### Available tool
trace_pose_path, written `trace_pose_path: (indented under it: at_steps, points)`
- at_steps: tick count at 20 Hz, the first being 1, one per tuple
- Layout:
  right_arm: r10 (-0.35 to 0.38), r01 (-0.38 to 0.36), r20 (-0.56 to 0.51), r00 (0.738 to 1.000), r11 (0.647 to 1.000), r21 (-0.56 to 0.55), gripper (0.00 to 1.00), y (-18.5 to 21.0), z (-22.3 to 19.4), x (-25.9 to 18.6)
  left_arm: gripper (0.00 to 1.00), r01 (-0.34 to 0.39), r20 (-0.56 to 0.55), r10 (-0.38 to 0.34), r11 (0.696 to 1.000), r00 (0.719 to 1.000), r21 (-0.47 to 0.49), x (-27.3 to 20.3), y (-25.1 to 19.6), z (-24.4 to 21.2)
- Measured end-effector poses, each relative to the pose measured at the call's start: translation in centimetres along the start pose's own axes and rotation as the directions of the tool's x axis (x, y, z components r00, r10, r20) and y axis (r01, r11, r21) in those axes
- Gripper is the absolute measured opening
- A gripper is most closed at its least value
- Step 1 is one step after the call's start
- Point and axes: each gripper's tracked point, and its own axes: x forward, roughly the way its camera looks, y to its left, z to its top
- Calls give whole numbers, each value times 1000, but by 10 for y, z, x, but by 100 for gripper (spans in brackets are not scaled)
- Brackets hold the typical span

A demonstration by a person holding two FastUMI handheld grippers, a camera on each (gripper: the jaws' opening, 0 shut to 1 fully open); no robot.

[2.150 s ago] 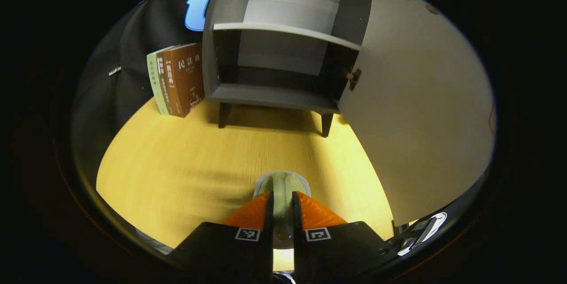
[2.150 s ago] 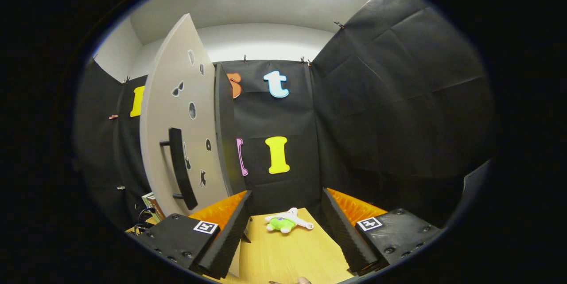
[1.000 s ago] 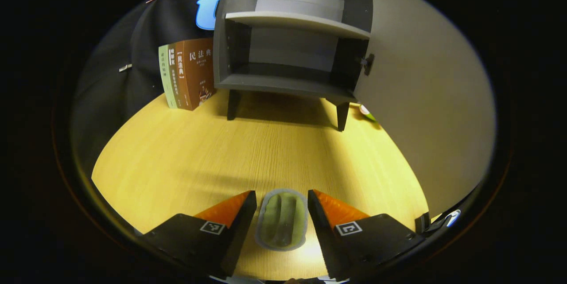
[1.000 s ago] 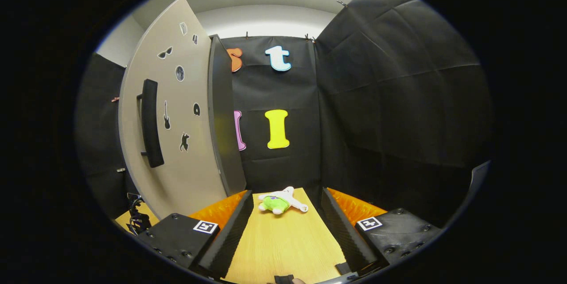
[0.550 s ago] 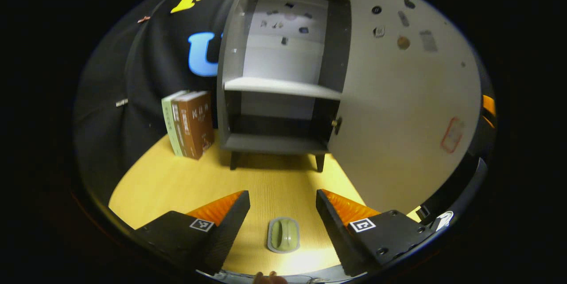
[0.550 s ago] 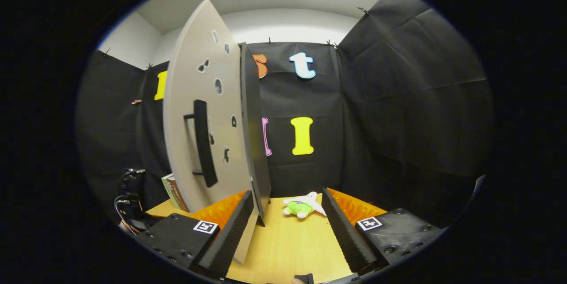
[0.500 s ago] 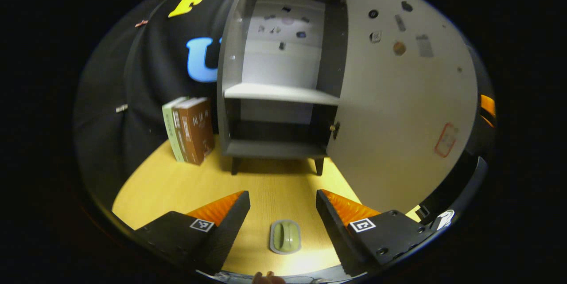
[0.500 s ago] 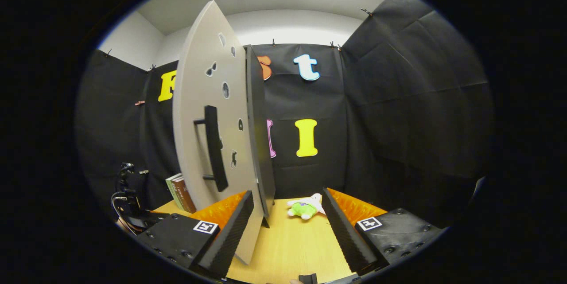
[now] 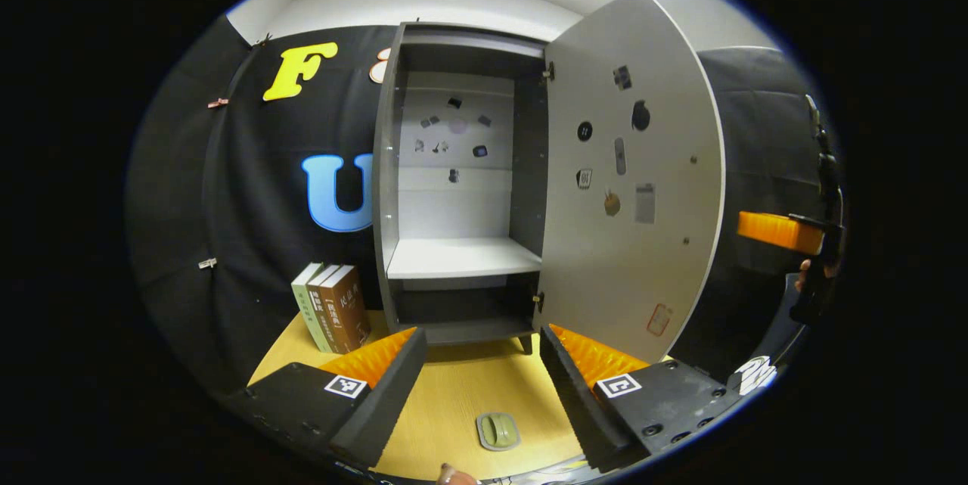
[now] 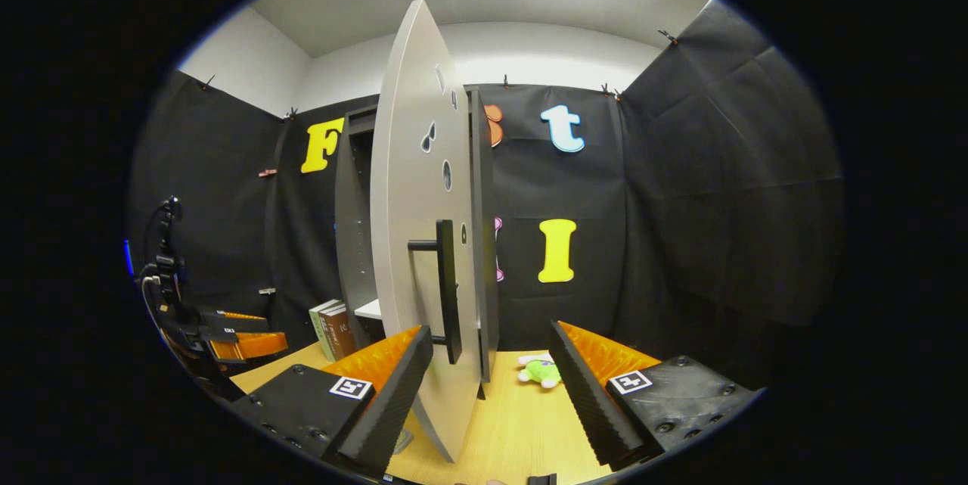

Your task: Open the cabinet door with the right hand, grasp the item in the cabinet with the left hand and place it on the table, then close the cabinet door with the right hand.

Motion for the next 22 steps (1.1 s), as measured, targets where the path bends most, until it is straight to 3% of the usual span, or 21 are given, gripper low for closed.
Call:
trace_pose_path:
  at_steps: [3, 6, 11, 12, 17, 22]
  points:
    - [73, -74, -22, 997, 997, -18, 98, 9, -7, 20, 92, -91, 28, 91, 996, 995, 4, -2, 26, 18]
    - [151, -152, -19, 988, 988, -13, 97, 13, -7, 35, 92, -135, 57, 137, 990, 989, -38, -3, 35, 33]
    - [258, -257, -27, 966, 965, 57, 95, 22, -14, 43, 95, -270, 22, 271, 962, 962, -30, -11, 64, 23]
    - [272, -270, -27, 962, 961, 62, 100, 26, -14, 45, 97, -279, 10, 279, 959, 960, -45, -12, 66, 19]
    - [300, -298, -39, 953, 953, 48, 98, 65, -17, 48, 94, -285, -16, 284, 956, 959, -68, -9, 87, 11]
    - [284, -280, -51, 957, 957, 68, 98, 116, -25, 65, 95, -217, -44, 214, 974, 976, -59, 2, 118, 3]
